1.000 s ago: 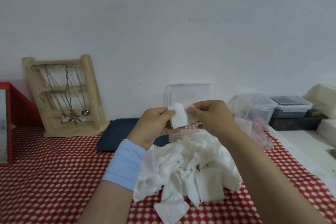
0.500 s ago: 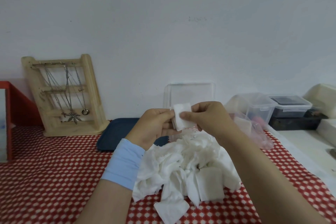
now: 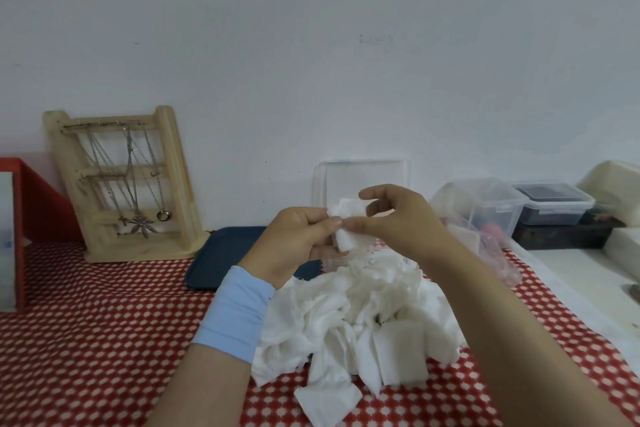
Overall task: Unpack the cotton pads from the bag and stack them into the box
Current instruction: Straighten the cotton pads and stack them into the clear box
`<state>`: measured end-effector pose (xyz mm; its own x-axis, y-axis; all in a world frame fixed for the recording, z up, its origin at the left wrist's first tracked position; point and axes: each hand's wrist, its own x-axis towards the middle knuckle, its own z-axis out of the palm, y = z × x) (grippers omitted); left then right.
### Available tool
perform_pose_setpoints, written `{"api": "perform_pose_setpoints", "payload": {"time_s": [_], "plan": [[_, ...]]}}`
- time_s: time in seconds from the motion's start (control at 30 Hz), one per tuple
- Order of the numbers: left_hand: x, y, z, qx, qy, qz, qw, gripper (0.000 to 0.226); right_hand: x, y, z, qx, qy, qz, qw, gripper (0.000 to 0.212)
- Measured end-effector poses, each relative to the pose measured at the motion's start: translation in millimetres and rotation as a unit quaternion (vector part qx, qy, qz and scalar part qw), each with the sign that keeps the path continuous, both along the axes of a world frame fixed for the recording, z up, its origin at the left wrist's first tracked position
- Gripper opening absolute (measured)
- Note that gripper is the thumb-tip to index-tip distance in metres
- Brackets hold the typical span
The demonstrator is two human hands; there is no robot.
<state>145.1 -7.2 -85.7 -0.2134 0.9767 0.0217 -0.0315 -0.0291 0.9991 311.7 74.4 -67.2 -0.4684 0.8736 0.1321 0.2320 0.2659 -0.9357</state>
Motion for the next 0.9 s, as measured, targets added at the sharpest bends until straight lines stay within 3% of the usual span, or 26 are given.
{"api": "perform_pose_setpoints", "payload": {"time_s": [0.1,0.2,0.3,0.5,0.6,0.77,0.9], "plan": [[-1,1,0,-0.004,-0.02,0.002,1.0,0.02,10,3,5,-0.089,0.038,0.055,0.994,0.025],[-1,1,2,-0.007,-0.05,0.004,0.999,0.019,13,7,2,-0.102,0.075,0.036,0.991,0.01],[-2,1,1,-0.01,-0.086,0.004,0.996,0.021,13,10,-1,-0.134,0.102,0.036,0.985,0.009],[-6,5,-2,-0.017,-0.104,0.057,0.993,0.021,10,13,-3,-0.09,0.181,-0.071,0.977,0.002],[-9,6,-5,-0.021,-0.056,0.119,0.991,0.013,14,18,-2,-0.038,0.19,-0.109,0.975,0.005],[-1,7,-4,-0.029,0.013,0.097,0.995,0.016,12,6,5,-0.026,0.174,0.043,0.984,0.008],[6,5,-1,-0.016,-0.029,0.039,0.999,0.021,0,1,-3,-0.01,0.122,0.061,0.991,0.009]]}}
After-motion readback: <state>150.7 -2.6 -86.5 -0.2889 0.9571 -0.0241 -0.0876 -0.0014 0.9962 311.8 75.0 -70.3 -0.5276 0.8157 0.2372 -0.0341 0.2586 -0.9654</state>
